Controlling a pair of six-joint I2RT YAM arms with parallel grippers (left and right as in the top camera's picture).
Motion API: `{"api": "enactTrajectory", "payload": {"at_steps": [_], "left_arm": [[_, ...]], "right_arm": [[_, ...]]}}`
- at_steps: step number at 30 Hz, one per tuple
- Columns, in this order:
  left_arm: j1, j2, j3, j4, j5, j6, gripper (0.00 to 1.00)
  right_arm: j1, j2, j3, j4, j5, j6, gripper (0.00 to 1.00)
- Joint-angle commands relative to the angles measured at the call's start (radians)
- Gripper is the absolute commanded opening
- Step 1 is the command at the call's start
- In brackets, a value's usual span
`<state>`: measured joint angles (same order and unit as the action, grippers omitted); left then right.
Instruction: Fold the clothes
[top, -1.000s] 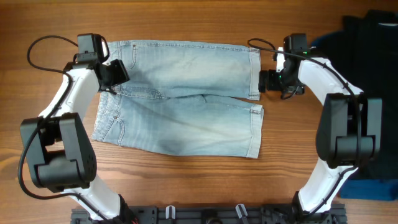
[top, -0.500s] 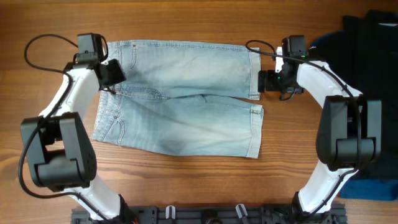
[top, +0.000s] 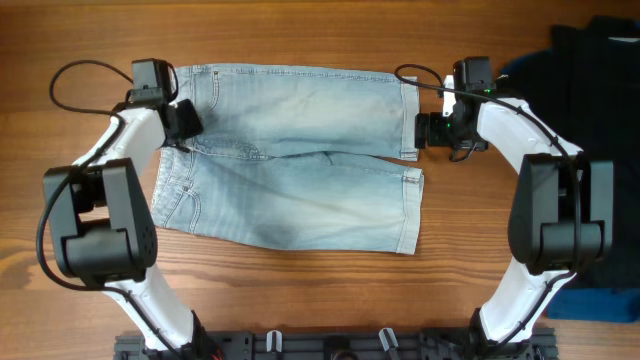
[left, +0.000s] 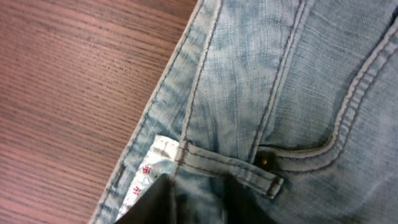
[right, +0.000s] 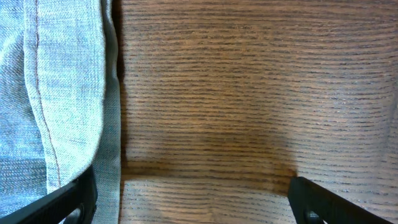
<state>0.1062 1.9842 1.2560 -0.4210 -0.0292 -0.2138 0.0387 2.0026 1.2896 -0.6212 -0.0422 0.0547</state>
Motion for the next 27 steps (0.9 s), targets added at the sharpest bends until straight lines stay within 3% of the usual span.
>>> {"api": "enactTrajectory", "payload": {"at_steps": [1,2,4,5,6,7,10,14,16,19,22,27], "left_arm": [[0.007,0.019,0.014,-0.002,0.051,0.002,0.16],[0.014,0.018,0.014,-0.006,0.045,0.002,0.08],[0.049,0.011,0.014,-0.022,0.018,0.001,0.04],[0.064,0.008,0.014,-0.03,0.016,0.001,0.21],[0.085,0.005,0.014,-0.043,0.017,0.0,0.6],[0.105,0.0,0.014,-0.062,0.028,-0.003,0.74],[0.165,-0.006,0.014,-0.124,0.212,-0.003,0.71],[0.234,-0.006,0.014,-0.147,0.473,-0.003,0.57],[0.261,-0.008,0.014,-0.152,0.523,-0.023,0.54],[0.27,-0.01,0.014,-0.16,0.539,-0.037,0.37],[0.269,-0.038,0.014,-0.159,0.537,-0.037,0.51],[0.263,-0.11,0.014,-0.175,0.537,-0.056,0.5]], "right_arm": [[0.003,0.037,-0.039,0.0,-0.018,0.001,1.0],[0.003,0.037,-0.039,0.0,-0.018,0.0,0.99],[0.003,0.037,-0.039,0.0,-0.018,0.001,0.99],[0.003,0.037,-0.039,0.0,-0.018,0.001,0.99],[0.003,0.037,-0.039,0.0,-0.018,0.0,0.99],[0.003,0.037,-0.039,0.0,-0.018,0.001,0.99],[0.003,0.037,-0.039,0.002,-0.018,0.0,0.99],[0.003,0.037,-0.039,0.004,-0.018,0.001,0.99],[0.003,0.037,-0.039,0.006,-0.018,0.001,0.99],[0.003,0.037,-0.039,0.008,-0.018,0.001,0.99],[0.003,0.037,-0.039,0.008,-0.018,0.001,0.99],[0.003,0.037,-0.039,0.01,-0.018,0.001,1.0]]}}
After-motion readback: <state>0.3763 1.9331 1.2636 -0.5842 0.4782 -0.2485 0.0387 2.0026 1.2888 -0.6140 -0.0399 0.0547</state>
